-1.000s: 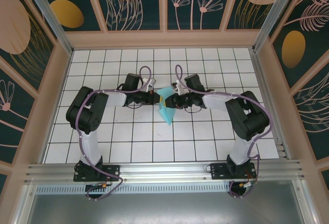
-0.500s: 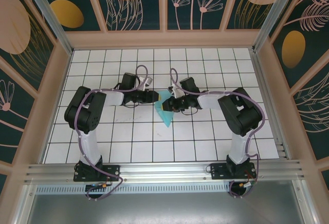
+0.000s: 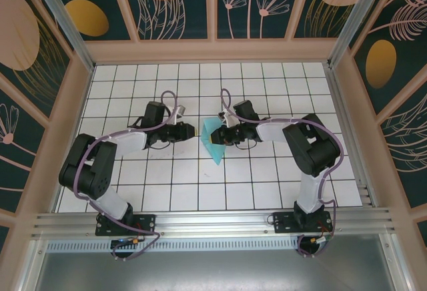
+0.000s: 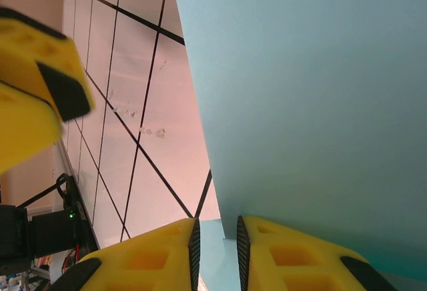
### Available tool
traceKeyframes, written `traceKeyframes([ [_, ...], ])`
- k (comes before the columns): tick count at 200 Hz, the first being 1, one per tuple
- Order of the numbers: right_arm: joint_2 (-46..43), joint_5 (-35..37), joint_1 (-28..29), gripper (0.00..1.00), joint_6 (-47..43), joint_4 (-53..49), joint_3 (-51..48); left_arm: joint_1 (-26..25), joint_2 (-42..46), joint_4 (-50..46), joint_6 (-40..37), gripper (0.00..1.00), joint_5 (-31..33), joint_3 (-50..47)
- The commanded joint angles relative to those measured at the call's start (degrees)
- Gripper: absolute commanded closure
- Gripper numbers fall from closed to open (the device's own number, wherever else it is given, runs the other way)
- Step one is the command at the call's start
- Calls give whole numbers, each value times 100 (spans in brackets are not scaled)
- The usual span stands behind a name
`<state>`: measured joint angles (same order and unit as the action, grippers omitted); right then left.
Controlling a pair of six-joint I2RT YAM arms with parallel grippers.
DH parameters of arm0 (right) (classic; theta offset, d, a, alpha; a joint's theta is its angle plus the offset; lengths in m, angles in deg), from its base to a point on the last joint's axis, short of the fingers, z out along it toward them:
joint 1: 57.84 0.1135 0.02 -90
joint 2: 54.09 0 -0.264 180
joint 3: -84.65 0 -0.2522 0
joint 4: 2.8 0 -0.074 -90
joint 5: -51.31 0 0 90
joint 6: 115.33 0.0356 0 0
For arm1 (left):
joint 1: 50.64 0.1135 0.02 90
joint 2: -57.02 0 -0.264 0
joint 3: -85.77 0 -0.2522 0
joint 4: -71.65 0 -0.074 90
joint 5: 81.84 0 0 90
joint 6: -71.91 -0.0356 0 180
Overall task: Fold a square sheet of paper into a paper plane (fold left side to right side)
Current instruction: Press the paper at the center of the table.
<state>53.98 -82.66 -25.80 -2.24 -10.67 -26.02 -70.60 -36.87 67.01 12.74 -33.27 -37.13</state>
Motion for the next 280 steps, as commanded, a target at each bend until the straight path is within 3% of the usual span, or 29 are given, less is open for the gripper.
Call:
traceKeyframes([
  [1, -46, 68, 22, 74, -4, 106, 132, -197, -69, 9, 367, 77, -50, -198],
  [60, -84, 120, 14, 75, -24, 53, 113, -660, -802, 140, 682, 80, 111, 135],
  [166, -103, 98, -37, 81, 2, 78, 34, -736, -1597, -77, 846, 89, 336, 832],
  [280, 165, 135, -30, 83, 221, 148, 46, -763, -1823, -349, 690, 88, 771, 1204],
])
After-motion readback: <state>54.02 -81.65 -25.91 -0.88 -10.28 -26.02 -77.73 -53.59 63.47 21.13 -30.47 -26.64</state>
